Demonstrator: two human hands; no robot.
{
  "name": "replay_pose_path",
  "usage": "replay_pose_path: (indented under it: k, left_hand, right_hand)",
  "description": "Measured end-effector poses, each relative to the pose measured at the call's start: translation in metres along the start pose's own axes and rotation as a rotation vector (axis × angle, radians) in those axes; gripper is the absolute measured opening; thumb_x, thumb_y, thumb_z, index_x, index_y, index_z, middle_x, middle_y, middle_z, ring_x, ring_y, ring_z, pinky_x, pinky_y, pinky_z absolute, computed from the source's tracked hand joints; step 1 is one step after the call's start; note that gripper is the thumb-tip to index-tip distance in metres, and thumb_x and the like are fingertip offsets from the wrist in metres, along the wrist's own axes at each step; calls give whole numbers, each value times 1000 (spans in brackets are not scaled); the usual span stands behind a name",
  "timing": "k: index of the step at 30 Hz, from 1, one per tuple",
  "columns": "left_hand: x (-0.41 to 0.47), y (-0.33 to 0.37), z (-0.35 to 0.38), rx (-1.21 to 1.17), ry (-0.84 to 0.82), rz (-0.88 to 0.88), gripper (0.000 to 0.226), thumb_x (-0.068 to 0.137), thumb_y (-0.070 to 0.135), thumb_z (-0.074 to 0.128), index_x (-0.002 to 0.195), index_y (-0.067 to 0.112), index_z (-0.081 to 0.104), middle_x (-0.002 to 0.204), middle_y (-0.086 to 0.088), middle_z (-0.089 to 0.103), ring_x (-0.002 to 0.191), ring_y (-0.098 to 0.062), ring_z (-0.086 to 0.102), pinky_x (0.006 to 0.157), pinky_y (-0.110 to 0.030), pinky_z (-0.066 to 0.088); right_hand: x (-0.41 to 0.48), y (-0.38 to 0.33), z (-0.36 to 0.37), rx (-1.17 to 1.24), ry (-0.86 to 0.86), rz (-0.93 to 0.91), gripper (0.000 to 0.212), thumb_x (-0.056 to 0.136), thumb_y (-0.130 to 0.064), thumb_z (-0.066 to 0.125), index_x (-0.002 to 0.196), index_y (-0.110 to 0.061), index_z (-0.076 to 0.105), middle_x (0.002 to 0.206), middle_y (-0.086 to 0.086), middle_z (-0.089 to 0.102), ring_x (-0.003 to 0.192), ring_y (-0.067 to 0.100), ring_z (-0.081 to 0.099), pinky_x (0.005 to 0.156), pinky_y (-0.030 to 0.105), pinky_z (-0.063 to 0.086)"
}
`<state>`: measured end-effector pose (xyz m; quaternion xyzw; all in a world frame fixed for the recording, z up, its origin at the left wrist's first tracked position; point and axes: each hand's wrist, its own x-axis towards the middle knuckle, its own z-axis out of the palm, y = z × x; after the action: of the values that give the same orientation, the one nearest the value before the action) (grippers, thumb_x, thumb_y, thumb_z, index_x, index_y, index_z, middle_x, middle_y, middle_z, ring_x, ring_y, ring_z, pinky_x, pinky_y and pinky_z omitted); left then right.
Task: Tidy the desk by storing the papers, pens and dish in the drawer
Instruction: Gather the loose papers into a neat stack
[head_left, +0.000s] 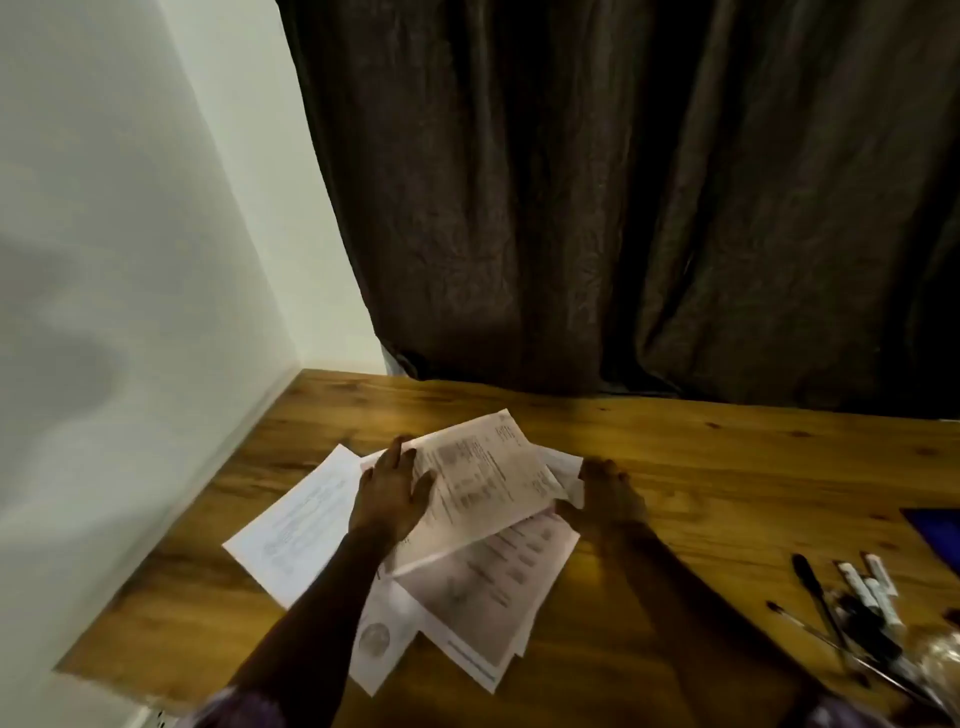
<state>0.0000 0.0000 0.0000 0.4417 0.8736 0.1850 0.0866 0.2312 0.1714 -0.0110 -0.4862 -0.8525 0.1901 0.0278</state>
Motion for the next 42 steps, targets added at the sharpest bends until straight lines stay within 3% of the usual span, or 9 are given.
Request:
replay_pose_path:
  k: [6, 11, 16, 20, 24, 28, 32, 35, 42]
  left_hand:
    - [37, -30, -6, -5, -119, -32, 59, 99, 47, 42, 148, 19, 26, 158, -5, 25, 147, -28, 23, 118, -57, 10]
    - [63, -49, 1, -46, -192, -33, 72, 88, 57, 50, 148, 24, 28, 146, -4, 46, 137, -30, 39, 114, -60, 24]
    - [71, -44, 0, 24, -125, 2, 65, 93, 32, 57, 150, 17, 29, 149, -9, 41, 139, -32, 34, 114, -52, 23]
    - [81, -49, -1, -129, -30, 35, 22, 94, 17, 55, 116, 17, 61, 120, -8, 61, 113, -27, 57, 90, -38, 47]
    - [80, -50, -10, -358, 65, -36, 12, 93, 10, 57, 90, 21, 61, 100, -4, 60, 95, -24, 61, 79, -32, 49]
    - [59, -38, -18, -591, -67, -58, 14, 91, 21, 66, 91, 23, 52, 86, 9, 54, 82, -14, 57, 71, -25, 46]
    - [42, -32, -15, -692, -335, 13, 28, 85, 24, 74, 110, 22, 62, 102, 8, 67, 92, -9, 65, 66, -15, 50]
    - [37, -27, -13, -696, -491, -20, 28, 87, 26, 71, 114, 18, 65, 106, 4, 69, 97, -13, 66, 67, -21, 54]
    - [21, -31, -12, -940, -283, -167, 18, 99, 23, 54, 115, 20, 61, 107, 0, 67, 103, -23, 63, 85, -37, 49]
  right_hand:
    - [-1, -4, 21, 90, -11, 180, 69, 83, -47, 66, 143, -31, 35, 145, 5, 37, 129, 30, 41, 101, 43, 46]
    - [-7, -10, 23, 195, 60, 243, 71, 81, -39, 71, 143, -30, 38, 135, 1, 56, 123, 28, 53, 98, 44, 50]
    - [-15, -10, 25, 453, 203, 291, 65, 79, -18, 76, 137, -19, 47, 126, 5, 64, 114, 30, 62, 89, 44, 54]
    - [-15, -1, 25, 686, 272, 345, 54, 79, -11, 76, 128, -12, 54, 119, 7, 67, 109, 30, 64, 84, 43, 55]
    - [-11, 17, 26, 793, 247, 283, 22, 87, -11, 70, 108, -15, 68, 113, 9, 71, 99, 29, 69, 84, 54, 57]
    - [-14, 21, 22, 907, 255, 268, 17, 91, -11, 64, 98, -25, 64, 105, 5, 70, 92, 25, 69, 80, 52, 58]
    - [-15, 29, 19, 953, 266, 229, 17, 92, -9, 62, 108, -14, 65, 106, 6, 70, 89, 20, 69, 71, 38, 59]
    - [-12, 34, 20, 952, 243, 233, 19, 92, -10, 61, 111, -11, 66, 107, 8, 71, 91, 25, 70, 76, 46, 60]
    - [-16, 45, 25, 915, 224, 217, 20, 92, -16, 63, 111, -14, 66, 109, 10, 72, 96, 30, 70, 83, 57, 57]
